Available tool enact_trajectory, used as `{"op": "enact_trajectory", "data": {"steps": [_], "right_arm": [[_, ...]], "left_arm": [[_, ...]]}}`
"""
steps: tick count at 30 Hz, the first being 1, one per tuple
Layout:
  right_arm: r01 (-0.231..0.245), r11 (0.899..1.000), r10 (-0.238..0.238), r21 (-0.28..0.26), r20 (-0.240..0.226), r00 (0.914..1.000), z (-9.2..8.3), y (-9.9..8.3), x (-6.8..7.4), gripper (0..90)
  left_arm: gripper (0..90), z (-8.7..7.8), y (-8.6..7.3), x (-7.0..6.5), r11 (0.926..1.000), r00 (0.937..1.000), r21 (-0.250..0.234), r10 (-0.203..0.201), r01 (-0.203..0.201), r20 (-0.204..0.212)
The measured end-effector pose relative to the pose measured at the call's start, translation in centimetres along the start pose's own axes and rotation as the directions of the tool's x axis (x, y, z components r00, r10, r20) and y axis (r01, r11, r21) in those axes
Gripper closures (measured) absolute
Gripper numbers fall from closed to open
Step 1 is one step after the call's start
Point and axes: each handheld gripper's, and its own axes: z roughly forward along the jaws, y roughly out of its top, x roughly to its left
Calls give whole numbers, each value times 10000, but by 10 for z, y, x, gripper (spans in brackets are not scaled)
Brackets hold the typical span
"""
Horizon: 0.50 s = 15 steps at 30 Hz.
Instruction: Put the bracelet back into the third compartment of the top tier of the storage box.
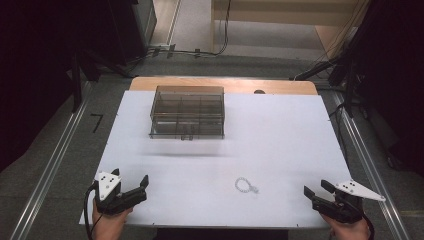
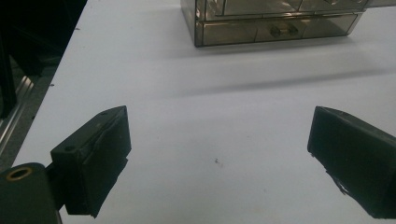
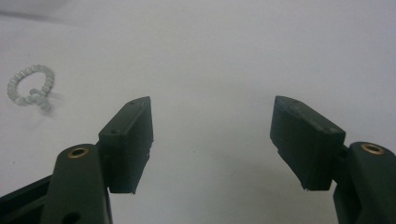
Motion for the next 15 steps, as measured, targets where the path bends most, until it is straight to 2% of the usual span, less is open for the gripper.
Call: {"op": "enact_trajectory", "data": {"steps": [15], "right_arm": [[190, 9998, -189, 96, -91, 9998, 2, 1, 5, 285]], "left_arm": [[65, 0, 0, -1, 10000, 10000, 45, 76, -76, 37]]}}
